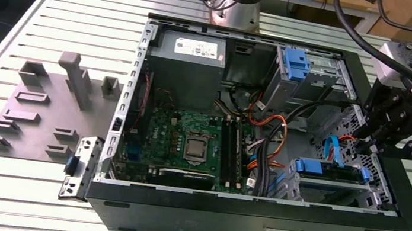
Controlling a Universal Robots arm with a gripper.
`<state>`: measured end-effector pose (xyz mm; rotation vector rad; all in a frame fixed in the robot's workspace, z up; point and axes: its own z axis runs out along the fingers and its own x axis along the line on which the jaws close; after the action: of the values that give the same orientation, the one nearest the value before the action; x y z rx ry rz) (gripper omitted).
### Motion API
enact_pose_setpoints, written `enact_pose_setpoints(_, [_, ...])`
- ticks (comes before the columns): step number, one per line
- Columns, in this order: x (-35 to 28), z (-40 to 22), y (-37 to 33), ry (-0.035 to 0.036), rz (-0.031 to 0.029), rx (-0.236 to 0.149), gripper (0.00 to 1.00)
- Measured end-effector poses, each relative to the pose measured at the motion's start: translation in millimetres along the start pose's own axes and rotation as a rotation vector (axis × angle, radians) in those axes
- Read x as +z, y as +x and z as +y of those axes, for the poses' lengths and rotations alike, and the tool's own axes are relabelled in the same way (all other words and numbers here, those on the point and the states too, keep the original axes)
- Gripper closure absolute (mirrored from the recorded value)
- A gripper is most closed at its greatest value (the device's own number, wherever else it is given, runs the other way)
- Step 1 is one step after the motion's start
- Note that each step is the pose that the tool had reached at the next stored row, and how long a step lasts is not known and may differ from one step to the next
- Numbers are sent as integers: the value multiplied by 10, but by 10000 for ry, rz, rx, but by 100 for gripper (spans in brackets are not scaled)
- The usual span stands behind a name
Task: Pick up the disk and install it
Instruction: 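Insert the second disk wire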
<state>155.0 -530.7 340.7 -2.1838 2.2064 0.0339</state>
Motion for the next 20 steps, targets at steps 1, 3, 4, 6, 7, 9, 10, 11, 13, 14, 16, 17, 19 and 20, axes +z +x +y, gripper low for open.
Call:
enact_pose_setpoints(1, [-1, 0, 0, 0, 1, -1, 65])
enact_pose_setpoints(3, [0, 2, 0, 0, -1, 1, 65])
enact_pose_setpoints(4, [0, 2, 0, 0, -1, 0, 65])
enact_pose_setpoints(6, [0, 3, 0, 0, 0, 0, 65])
enact_pose_setpoints(7, [0, 3, 0, 0, 0, 1, 65])
enact_pose_setpoints(9, [0, 4, 0, 0, -1, 1, 65])
enact_pose_setpoints(10, [0, 4, 0, 0, -1, 1, 66])
enact_pose_setpoints(11, [0, 5, 0, 0, -1, 0, 66])
enact_pose_setpoints(13, [0, 5, 0, 0, 0, 1, 73])
enact_pose_setpoints(14, [0, 6, 0, 0, 0, 1, 73])
enact_pose_setpoints(16, [0, 6, 0, 0, -1, 0, 73])
enact_pose_setpoints(17, [1, 7, 0, 0, -1, 1, 73])
enact_pose_setpoints(19, [1, 8, 0, 0, -1, 0, 74])
enact_pose_setpoints(20, [0, 8, 0, 0, -1, 1, 81])
